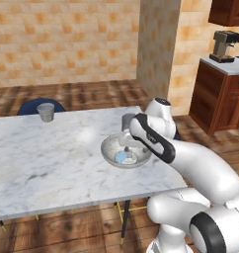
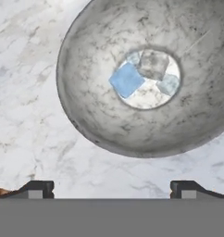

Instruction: There are four ice cubes in the ice bowl. Place two ice cubes in each glass of water.

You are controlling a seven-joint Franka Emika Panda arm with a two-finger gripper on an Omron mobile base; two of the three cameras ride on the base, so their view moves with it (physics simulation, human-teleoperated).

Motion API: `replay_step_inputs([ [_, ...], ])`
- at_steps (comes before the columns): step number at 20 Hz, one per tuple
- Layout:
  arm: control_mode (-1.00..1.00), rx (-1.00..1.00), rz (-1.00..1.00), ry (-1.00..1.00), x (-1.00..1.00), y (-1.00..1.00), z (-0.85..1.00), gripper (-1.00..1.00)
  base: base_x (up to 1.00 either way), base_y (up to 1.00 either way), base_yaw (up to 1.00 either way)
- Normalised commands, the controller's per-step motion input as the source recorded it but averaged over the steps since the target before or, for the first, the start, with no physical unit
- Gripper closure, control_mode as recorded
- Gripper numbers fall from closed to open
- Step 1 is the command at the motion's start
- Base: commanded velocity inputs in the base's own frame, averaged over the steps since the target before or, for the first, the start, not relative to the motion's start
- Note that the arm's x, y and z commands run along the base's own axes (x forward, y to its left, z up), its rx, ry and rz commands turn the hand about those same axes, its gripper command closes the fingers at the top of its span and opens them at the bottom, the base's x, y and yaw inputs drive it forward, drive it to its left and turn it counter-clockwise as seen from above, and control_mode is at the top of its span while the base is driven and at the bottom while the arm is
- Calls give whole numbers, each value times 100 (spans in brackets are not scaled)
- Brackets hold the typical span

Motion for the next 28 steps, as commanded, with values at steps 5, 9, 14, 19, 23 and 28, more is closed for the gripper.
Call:
replay_step_inputs([
  [5, -100, 1, -27, 7, 15, 9, -22, -100, 0, 0, 0],
  [9, -100, 0, -25, 8, 35, 0, -22, -100, 0, 0, 0],
  [14, -100, 2, -13, 12, 42, 0, -24, -100, 0, 0, 0],
  [19, -100, 3, -5, 12, 44, 1, -25, -100, 0, 0, 0],
  [23, -100, 0, -4, 12, 44, 3, -24, -100, 0, 0, 0],
  [28, -100, 0, -4, 9, 22, 6, -31, -100, 0, 0, 0],
])
